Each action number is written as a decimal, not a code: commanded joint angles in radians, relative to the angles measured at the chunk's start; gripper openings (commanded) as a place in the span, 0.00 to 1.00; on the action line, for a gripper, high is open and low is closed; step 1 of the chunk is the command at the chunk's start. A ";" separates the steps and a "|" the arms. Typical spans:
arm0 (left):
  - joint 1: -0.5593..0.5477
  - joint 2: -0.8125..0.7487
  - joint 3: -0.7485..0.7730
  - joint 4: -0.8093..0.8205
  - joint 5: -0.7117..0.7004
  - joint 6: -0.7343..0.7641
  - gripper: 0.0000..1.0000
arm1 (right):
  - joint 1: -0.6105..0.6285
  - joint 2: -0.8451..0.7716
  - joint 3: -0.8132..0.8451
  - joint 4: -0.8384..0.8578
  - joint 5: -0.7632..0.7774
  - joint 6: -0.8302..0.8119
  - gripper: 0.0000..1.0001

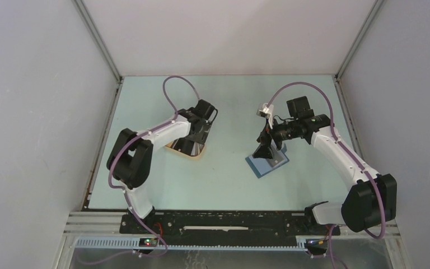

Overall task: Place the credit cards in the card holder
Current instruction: Pick up the credit card from the storage box.

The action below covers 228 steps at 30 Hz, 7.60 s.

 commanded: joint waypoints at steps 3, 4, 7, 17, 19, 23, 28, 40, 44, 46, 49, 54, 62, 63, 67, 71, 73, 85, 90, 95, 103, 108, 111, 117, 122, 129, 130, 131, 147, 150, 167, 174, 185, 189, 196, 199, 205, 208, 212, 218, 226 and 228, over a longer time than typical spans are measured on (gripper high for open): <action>-0.019 -0.004 0.023 0.004 -0.068 -0.005 0.70 | -0.004 -0.016 0.010 -0.016 -0.022 -0.025 0.94; -0.020 0.000 0.022 0.006 -0.070 -0.005 0.70 | -0.004 -0.016 0.010 -0.016 -0.022 -0.025 0.94; -0.026 0.010 0.023 0.003 -0.091 -0.012 0.71 | -0.003 -0.014 0.010 -0.014 -0.022 -0.025 0.94; -0.044 -0.005 -0.010 0.022 -0.164 -0.019 0.71 | 0.000 -0.019 0.010 -0.016 -0.020 -0.028 0.94; -0.044 -0.006 -0.017 0.021 -0.169 -0.011 0.71 | -0.003 -0.020 0.009 -0.016 -0.020 -0.028 0.94; -0.044 -0.027 -0.037 0.041 -0.163 0.001 0.70 | -0.010 -0.022 0.010 -0.016 -0.019 -0.028 0.94; -0.045 -0.009 -0.039 0.034 -0.165 0.009 0.70 | -0.021 -0.027 0.010 -0.018 -0.024 -0.028 0.94; -0.058 0.027 -0.044 0.065 -0.202 -0.009 0.73 | -0.022 -0.041 0.010 -0.020 -0.026 -0.032 0.94; -0.075 0.020 -0.054 0.080 -0.187 -0.014 0.74 | -0.024 -0.047 0.010 -0.024 -0.033 -0.035 0.94; -0.076 0.012 -0.066 0.084 -0.196 -0.020 0.74 | -0.021 -0.049 0.009 -0.026 -0.035 -0.037 0.94; -0.077 0.005 -0.073 0.092 -0.187 -0.019 0.74 | -0.019 -0.050 0.010 -0.025 -0.036 -0.039 0.94; -0.078 -0.002 -0.078 0.121 -0.137 -0.024 0.75 | -0.014 -0.044 0.010 -0.026 -0.033 -0.042 0.94; -0.078 0.001 -0.124 0.144 -0.178 -0.042 0.70 | -0.013 -0.045 0.010 -0.025 -0.031 -0.042 0.94; -0.077 0.002 -0.126 0.144 -0.175 -0.043 0.70 | -0.014 -0.045 0.010 -0.026 -0.032 -0.042 0.94; -0.076 -0.009 -0.142 0.154 -0.170 -0.048 0.65 | -0.013 -0.045 0.009 -0.025 -0.033 -0.042 0.94; -0.065 -0.053 -0.172 0.171 -0.117 -0.050 0.55 | -0.015 -0.049 0.009 -0.028 -0.036 -0.044 0.94; -0.048 -0.080 -0.189 0.182 -0.068 -0.051 0.49 | -0.015 -0.049 0.010 -0.028 -0.035 -0.045 0.94; 0.111 -0.196 -0.287 0.243 0.266 -0.038 0.31 | -0.017 -0.054 0.010 -0.031 -0.041 -0.046 0.94; 0.177 -0.202 -0.312 0.273 0.405 -0.060 0.32 | -0.018 -0.053 0.009 -0.032 -0.043 -0.048 0.94; 0.240 -0.225 -0.344 0.300 0.471 -0.088 0.36 | -0.018 -0.048 0.011 -0.034 -0.046 -0.049 0.94; 0.284 -0.219 -0.334 0.278 0.383 -0.096 0.46 | -0.017 -0.043 0.010 -0.036 -0.047 -0.052 0.94; 0.295 -0.228 -0.331 0.277 0.368 -0.097 0.37 | -0.016 -0.039 0.010 -0.039 -0.049 -0.057 0.94; 0.304 -0.238 -0.332 0.283 0.368 -0.100 0.22 | -0.017 -0.037 0.009 -0.043 -0.051 -0.060 0.94; 0.337 -0.254 -0.350 0.315 0.425 -0.114 0.11 | -0.018 -0.036 0.010 -0.047 -0.054 -0.064 0.94; 0.344 -0.222 -0.339 0.302 0.447 -0.104 0.21 | -0.019 -0.034 0.009 -0.049 -0.056 -0.067 0.94; 0.362 -0.228 -0.346 0.321 0.488 -0.110 0.34 | -0.020 -0.030 0.010 -0.052 -0.058 -0.071 0.94; 0.368 -0.227 -0.347 0.325 0.500 -0.111 0.33 | -0.020 -0.028 0.009 -0.052 -0.058 -0.071 0.94; 0.374 -0.228 -0.350 0.332 0.509 -0.113 0.33 | -0.020 -0.027 0.009 -0.052 -0.057 -0.072 0.94; 0.418 -0.277 -0.386 0.391 0.597 -0.149 0.20 | -0.024 -0.025 0.010 -0.057 -0.062 -0.075 0.94; 0.419 -0.289 -0.390 0.394 0.599 -0.152 0.20 | -0.025 -0.025 0.010 -0.056 -0.063 -0.076 0.94; 0.427 -0.230 -0.376 0.374 0.597 -0.130 0.29 | -0.024 -0.017 0.009 -0.063 -0.077 -0.081 0.94; 0.427 -0.200 -0.373 0.387 0.631 -0.128 0.23 | 0.125 0.073 0.011 0.206 -0.131 0.244 0.92; 0.426 -0.203 -0.399 0.400 0.637 -0.125 0.23 | 0.366 0.641 0.490 0.521 0.082 1.011 0.77; 0.427 -0.202 -0.406 0.412 0.655 -0.126 0.23 | 0.389 0.786 0.640 0.497 0.151 1.171 0.62; 0.427 -0.213 -0.415 0.421 0.665 -0.130 0.22 | 0.413 0.886 0.726 0.456 0.329 1.265 0.55; 0.427 -0.215 -0.416 0.423 0.671 -0.130 0.22 | 0.418 0.929 0.784 0.416 0.372 1.285 0.55; 0.427 -0.213 -0.422 0.431 0.682 -0.131 0.22 | 0.429 0.998 0.858 0.388 0.397 1.311 0.57; 0.427 -0.216 -0.427 0.433 0.687 -0.133 0.21 | 0.433 1.024 0.897 0.366 0.403 1.322 0.59; 0.427 -0.225 -0.435 0.441 0.695 -0.138 0.21 | 0.453 1.030 0.941 0.298 0.474 1.316 0.62; 0.427 -0.237 -0.449 0.454 0.711 -0.143 0.21 | 0.470 1.043 0.963 0.259 0.533 1.334 0.60; 0.427 -0.249 -0.457 0.466 0.734 -0.152 0.19 | 0.478 1.063 1.007 0.203 0.594 1.348 0.55; 0.427 -0.252 -0.459 0.469 0.740 -0.155 0.19 | 0.477 1.070 1.019 0.196 0.598 1.350 0.54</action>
